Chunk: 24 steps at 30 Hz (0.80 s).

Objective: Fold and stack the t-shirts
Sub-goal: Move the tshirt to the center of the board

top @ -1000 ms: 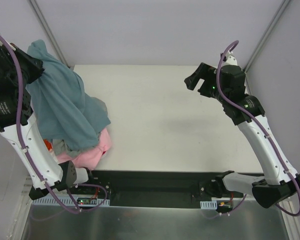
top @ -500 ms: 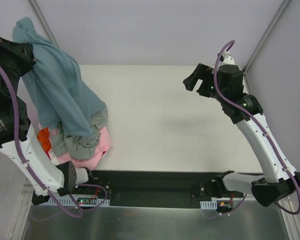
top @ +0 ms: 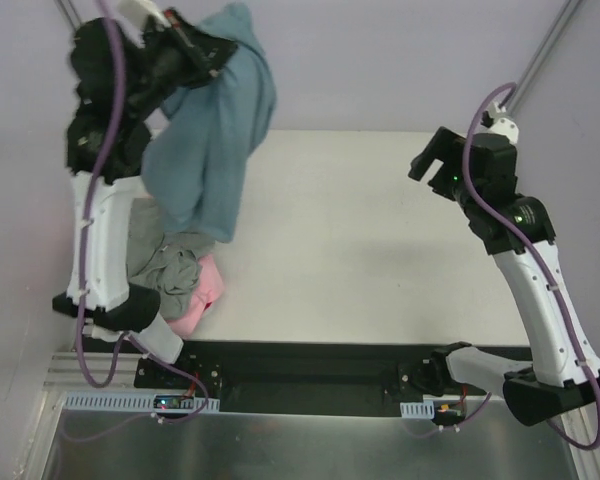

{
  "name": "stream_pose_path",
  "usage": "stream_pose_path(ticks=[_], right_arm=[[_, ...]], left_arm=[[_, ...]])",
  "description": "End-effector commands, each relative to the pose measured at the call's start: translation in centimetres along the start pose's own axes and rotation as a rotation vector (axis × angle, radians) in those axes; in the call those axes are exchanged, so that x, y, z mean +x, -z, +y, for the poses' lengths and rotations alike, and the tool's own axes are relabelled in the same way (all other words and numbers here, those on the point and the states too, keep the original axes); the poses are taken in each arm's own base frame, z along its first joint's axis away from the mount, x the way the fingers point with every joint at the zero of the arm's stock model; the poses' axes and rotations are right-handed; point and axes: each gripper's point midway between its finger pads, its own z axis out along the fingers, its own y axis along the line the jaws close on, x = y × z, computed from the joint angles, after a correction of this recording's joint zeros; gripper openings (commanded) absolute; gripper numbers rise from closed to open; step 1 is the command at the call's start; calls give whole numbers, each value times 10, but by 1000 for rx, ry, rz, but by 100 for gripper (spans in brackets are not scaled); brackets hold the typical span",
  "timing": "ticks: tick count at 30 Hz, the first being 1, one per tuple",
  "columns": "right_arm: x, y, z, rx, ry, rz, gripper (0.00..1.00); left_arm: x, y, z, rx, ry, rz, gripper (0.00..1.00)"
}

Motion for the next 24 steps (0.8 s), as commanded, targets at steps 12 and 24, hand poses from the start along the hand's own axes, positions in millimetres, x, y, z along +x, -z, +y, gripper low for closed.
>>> stream_pose_path(ticks=[12, 24], right_arm=[[23, 38, -64, 110, 72, 13, 96], [47, 0, -24, -62, 76, 153, 96]], left_arm=[[382, -87, 178, -539, 16, 551, 0], [449, -74, 187, -541, -62, 705, 0]])
